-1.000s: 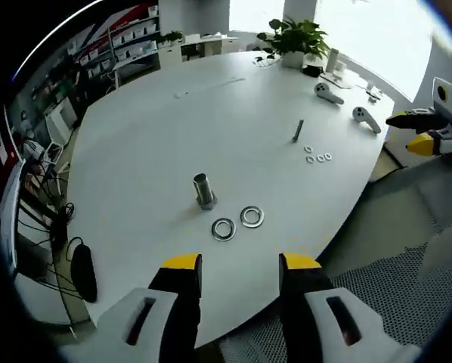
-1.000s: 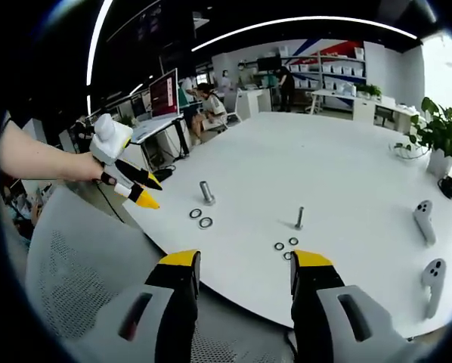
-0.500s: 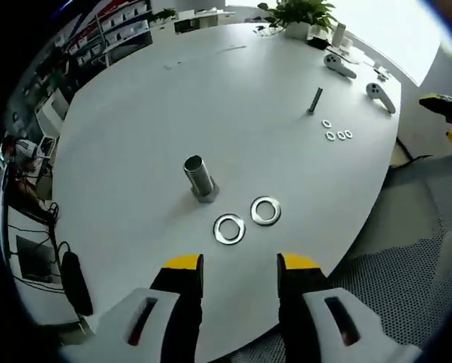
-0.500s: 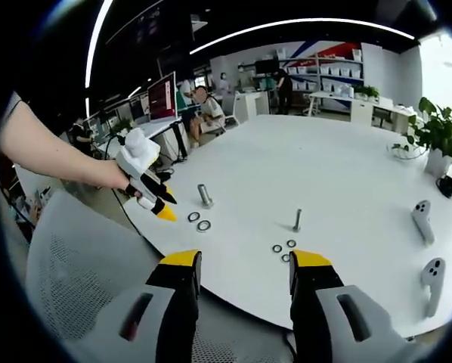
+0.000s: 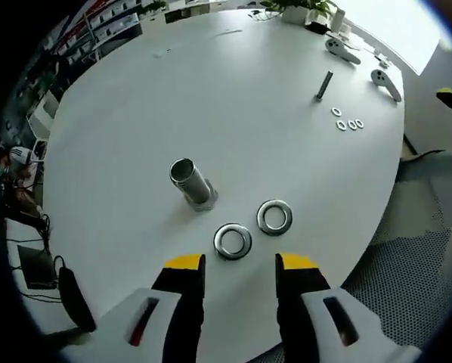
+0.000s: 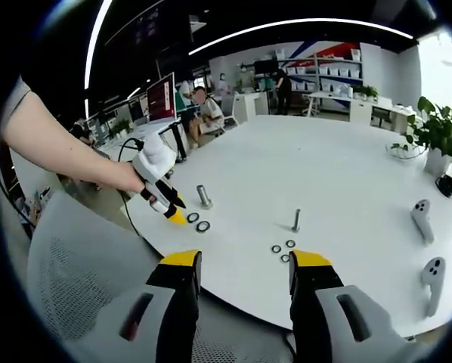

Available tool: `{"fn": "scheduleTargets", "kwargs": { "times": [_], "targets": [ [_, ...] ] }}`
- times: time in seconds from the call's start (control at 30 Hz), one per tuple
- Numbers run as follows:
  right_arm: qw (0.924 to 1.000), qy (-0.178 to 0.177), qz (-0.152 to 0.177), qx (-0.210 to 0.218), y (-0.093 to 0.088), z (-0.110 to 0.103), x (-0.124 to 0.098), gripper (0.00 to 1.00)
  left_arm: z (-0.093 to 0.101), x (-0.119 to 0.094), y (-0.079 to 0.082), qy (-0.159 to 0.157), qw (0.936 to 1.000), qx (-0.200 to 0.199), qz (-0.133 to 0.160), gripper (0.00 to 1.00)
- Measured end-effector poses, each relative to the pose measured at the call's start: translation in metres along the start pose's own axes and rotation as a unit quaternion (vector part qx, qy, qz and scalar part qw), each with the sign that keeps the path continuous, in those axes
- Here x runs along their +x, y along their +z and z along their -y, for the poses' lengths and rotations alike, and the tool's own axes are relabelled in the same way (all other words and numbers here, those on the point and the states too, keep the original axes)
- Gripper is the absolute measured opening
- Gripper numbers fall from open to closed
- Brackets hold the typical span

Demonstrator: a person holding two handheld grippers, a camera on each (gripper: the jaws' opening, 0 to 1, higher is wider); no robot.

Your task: Place the washer onto the threaded stud by aligning its center hole with the stud, sliding it down to the base, and recovering from edge contact or off-axis alignment until the washer reaches the visible bottom stop.

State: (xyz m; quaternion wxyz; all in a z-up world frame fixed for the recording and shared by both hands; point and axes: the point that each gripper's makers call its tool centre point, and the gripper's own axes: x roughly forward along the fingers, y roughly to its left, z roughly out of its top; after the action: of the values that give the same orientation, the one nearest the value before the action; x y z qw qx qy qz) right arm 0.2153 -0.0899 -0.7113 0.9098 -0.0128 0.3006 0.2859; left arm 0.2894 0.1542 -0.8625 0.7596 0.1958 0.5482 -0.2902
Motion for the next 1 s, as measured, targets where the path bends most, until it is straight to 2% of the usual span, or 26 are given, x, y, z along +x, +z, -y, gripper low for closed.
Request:
{"fn": "scheduleTargets", "kwargs": {
  "times": [0.27, 0.43, 0.47, 0.67, 0.87, 1.0],
  "targets": [
    [1.0, -0.003, 0.002, 0.001, 0.001, 0.002, 0.0, 0.48, -0.001, 0.01, 0.003, -0.005, 0.9999, 0.01, -0.013, 0.34],
    [1.0, -0.004, 0.004, 0.003, 0.001, 0.003, -0.001, 0.48, 0.001, 0.015, -0.001, -0.01, 0.9995, 0.02, -0.024, 0.31],
    [1.0, -0.004, 0.004, 0.003, 0.001, 0.003, 0.0, 0.48, -0.002, 0.014, 0.001, 0.0, 0.9989, 0.044, -0.017, 0.3],
    [0.9999, -0.005, 0.007, 0.005, 0.002, 0.003, -0.001, 0.48, -0.004, 0.014, 0.003, -0.002, 0.999, 0.041, -0.015, 0.29],
    [0.9999, -0.007, 0.01, 0.008, 0.002, 0.004, -0.002, 0.48, -0.003, 0.015, 0.005, -0.008, 0.9977, 0.063, -0.022, 0.3],
    [1.0, -0.006, 0.006, 0.005, 0.002, 0.003, -0.001, 0.48, -0.004, 0.015, 0.005, -0.009, 0.9978, 0.061, -0.026, 0.29]
  ]
}}
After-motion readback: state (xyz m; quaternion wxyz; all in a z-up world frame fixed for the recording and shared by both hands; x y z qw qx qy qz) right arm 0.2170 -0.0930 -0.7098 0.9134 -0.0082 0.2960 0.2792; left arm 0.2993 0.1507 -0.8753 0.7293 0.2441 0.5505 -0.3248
